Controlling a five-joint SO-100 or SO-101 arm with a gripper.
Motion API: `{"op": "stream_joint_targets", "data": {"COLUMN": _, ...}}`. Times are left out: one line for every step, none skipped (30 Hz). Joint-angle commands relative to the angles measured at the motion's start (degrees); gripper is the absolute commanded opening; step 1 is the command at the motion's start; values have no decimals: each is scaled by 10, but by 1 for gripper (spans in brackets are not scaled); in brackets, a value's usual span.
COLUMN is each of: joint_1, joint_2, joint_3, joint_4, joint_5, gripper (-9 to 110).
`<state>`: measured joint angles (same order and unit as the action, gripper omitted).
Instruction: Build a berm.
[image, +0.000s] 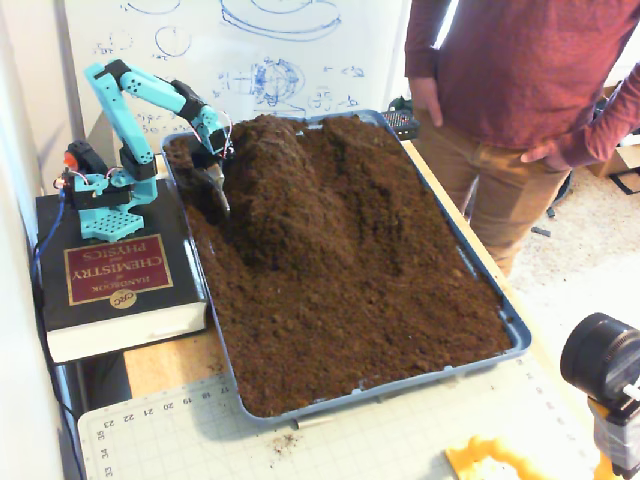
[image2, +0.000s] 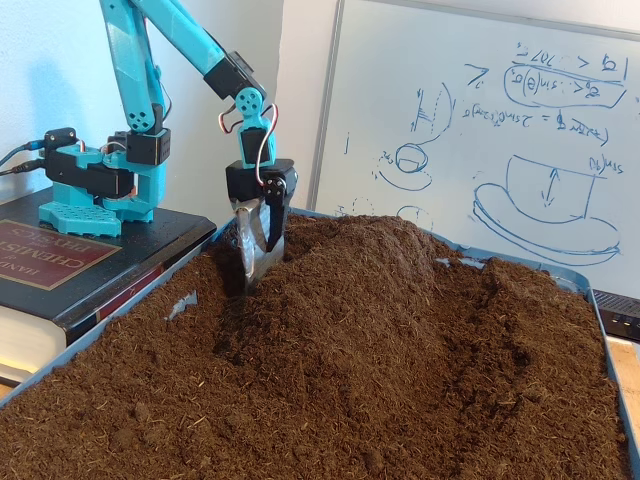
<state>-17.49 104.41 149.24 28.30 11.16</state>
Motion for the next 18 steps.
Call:
{"op": "stream_joint_targets", "data": {"joint_1": 1, "joint_2": -9, "joint_3": 2, "joint_4": -6, "joint_5": -6, "gripper": 1}}
{"op": "stream_joint_targets", "data": {"joint_1": 1, "joint_2": -18, "joint_3": 0, "joint_4": -6, "joint_5": -6, "gripper": 1}}
{"op": "stream_joint_targets", "data": {"joint_1": 4, "joint_2": -25, "joint_3": -3, "joint_4": -14, "joint_5": -7, "gripper": 1}}
{"op": "stream_joint_targets", "data": {"joint_1": 5, "joint_2": -31, "joint_3": -11, "joint_4": -17, "joint_5": -7, "gripper": 1}}
{"op": "stream_joint_targets", "data": {"joint_1": 6, "joint_2": -35, "joint_3": -27, "joint_4": -22, "joint_5": -7, "gripper": 1}}
{"op": "stream_joint_targets", "data": {"joint_1": 6, "joint_2": -38, "joint_3": -47, "joint_4": -28, "joint_5": -7, "gripper": 1}}
{"op": "stream_joint_targets", "data": {"joint_1": 6, "joint_2": -40, "joint_3": -68, "joint_4": -33, "joint_5": -6, "gripper": 1}}
{"op": "stream_joint_targets", "data": {"joint_1": 6, "joint_2": -41, "joint_3": -86, "joint_4": -35, "joint_5": -5, "gripper": 1}}
{"op": "stream_joint_targets", "data": {"joint_1": 6, "joint_2": -42, "joint_3": -102, "joint_4": -35, "joint_5": -5, "gripper": 1}}
{"op": "stream_joint_targets", "data": {"joint_1": 5, "joint_2": -42, "joint_3": -115, "joint_4": -39, "joint_5": -6, "gripper": 1}}
{"op": "stream_joint_targets", "data": {"joint_1": 4, "joint_2": -42, "joint_3": -130, "joint_4": -39, "joint_5": -6, "gripper": 1}}
{"op": "stream_joint_targets", "data": {"joint_1": 0, "joint_2": -40, "joint_3": -146, "joint_4": -39, "joint_5": -6, "gripper": 1}}
{"op": "stream_joint_targets", "data": {"joint_1": 0, "joint_2": -36, "joint_3": -157, "joint_4": -39, "joint_5": -6, "gripper": 1}}
{"op": "stream_joint_targets", "data": {"joint_1": -1, "joint_2": -34, "joint_3": -169, "joint_4": -39, "joint_5": -6, "gripper": 1}}
{"op": "stream_joint_targets", "data": {"joint_1": -2, "joint_2": -34, "joint_3": -178, "joint_4": -39, "joint_5": -6, "gripper": 1}}
{"op": "stream_joint_targets", "data": {"joint_1": -2, "joint_2": -34, "joint_3": -185, "joint_4": -39, "joint_5": -6, "gripper": 1}}
{"op": "stream_joint_targets", "data": {"joint_1": -2, "joint_2": -34, "joint_3": -194, "joint_4": -39, "joint_5": -6, "gripper": 1}}
{"op": "stream_joint_targets", "data": {"joint_1": -2, "joint_2": -33, "joint_3": -202, "joint_4": -40, "joint_5": -6, "gripper": 1}}
